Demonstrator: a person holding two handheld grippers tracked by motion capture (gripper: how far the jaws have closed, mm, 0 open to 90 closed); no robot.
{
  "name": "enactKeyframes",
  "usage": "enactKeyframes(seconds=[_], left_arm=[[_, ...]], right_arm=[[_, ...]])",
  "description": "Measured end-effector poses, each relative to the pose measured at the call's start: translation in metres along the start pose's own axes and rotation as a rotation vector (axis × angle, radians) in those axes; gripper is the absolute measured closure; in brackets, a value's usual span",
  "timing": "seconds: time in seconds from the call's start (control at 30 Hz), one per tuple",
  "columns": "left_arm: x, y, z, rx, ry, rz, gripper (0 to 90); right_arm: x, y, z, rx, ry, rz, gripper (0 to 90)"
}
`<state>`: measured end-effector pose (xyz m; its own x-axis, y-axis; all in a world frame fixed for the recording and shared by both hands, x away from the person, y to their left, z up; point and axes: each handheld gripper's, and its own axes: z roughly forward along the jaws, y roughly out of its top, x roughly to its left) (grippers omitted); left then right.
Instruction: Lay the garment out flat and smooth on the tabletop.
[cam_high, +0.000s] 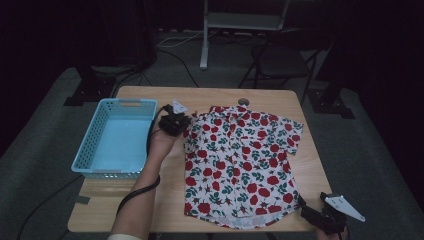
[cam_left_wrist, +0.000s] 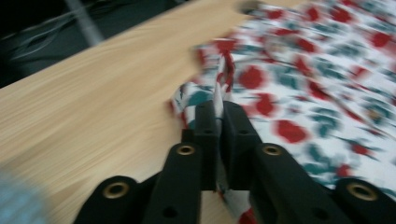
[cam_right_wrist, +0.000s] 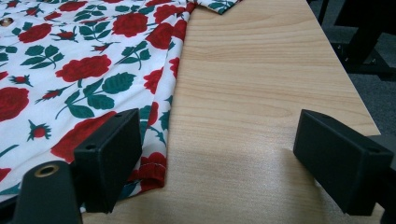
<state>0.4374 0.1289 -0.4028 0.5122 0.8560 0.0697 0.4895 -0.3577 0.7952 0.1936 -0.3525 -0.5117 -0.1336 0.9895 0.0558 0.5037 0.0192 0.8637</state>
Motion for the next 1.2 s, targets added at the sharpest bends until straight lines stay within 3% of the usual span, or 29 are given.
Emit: enactKeyframes(seconds=[0.07, 0.13, 0.2, 0.3, 0.37, 0.5, 0.6, 0.7, 0.83, 0.87, 0.9, 0.97, 1.1, 1.2], left_arm=[[0.011, -0.003, -0.003, 0.049, 0.049, -0.096, 54.5], [0.014, -0.006, -0.004, 0.084, 0.123, -0.131, 39.8], [0.013, -0.008, -0.003, 0.102, 0.145, -0.149, 31.7], [0.007, -0.012, 0.000, 0.091, 0.115, -0.128, 29.1], [0.003, -0.012, 0.002, 0.102, 0.129, -0.123, 20.9], [0.001, -0.014, 0.001, 0.089, 0.123, -0.184, 19.4], [-0.003, -0.020, -0.001, 0.067, 0.135, -0.203, 12.1], [-0.008, -0.025, -0.004, 0.058, 0.168, -0.200, 12.1], [-0.016, -0.031, -0.009, 0.048, 0.168, -0.199, 12.0], [-0.018, -0.032, -0.010, 0.042, 0.164, -0.204, 9.8], [-0.020, -0.033, -0.011, 0.040, 0.142, -0.208, 1.1], [-0.025, -0.035, -0.014, 0.033, 0.117, -0.203, 0.2], [-0.035, -0.039, -0.022, 0.000, 0.108, -0.205, 0.3], [-0.046, -0.047, -0.028, 0.003, 0.109, -0.179, 0.3]], right_arm=[[0.000, 0.000, 0.000, 0.000, -0.003, 0.001, 14.7], [0.000, 0.000, 0.000, 0.001, -0.007, 0.000, 14.7], [0.001, 0.000, 0.000, 0.000, -0.013, -0.004, 14.6], [0.001, -0.001, 0.000, -0.001, -0.016, -0.009, 14.6], [0.001, -0.001, 0.000, -0.001, -0.016, -0.009, 14.6], [0.002, -0.001, 0.000, -0.001, -0.018, -0.013, 14.6], [0.001, -0.001, 0.000, -0.002, -0.017, -0.014, 14.6], [0.002, -0.001, 0.000, -0.003, -0.018, -0.015, 14.6], [0.002, -0.001, 0.000, -0.003, -0.019, -0.016, 14.6], [0.002, -0.001, 0.000, -0.003, -0.020, -0.017, 14.6], [0.002, -0.001, 0.000, -0.003, -0.020, -0.018, 14.6], [0.002, -0.001, 0.000, -0.003, -0.021, -0.018, 14.6], [0.002, -0.002, 0.000, -0.004, -0.021, -0.019, 14.6], [0.002, -0.002, 0.000, -0.004, -0.023, -0.020, 14.6]])
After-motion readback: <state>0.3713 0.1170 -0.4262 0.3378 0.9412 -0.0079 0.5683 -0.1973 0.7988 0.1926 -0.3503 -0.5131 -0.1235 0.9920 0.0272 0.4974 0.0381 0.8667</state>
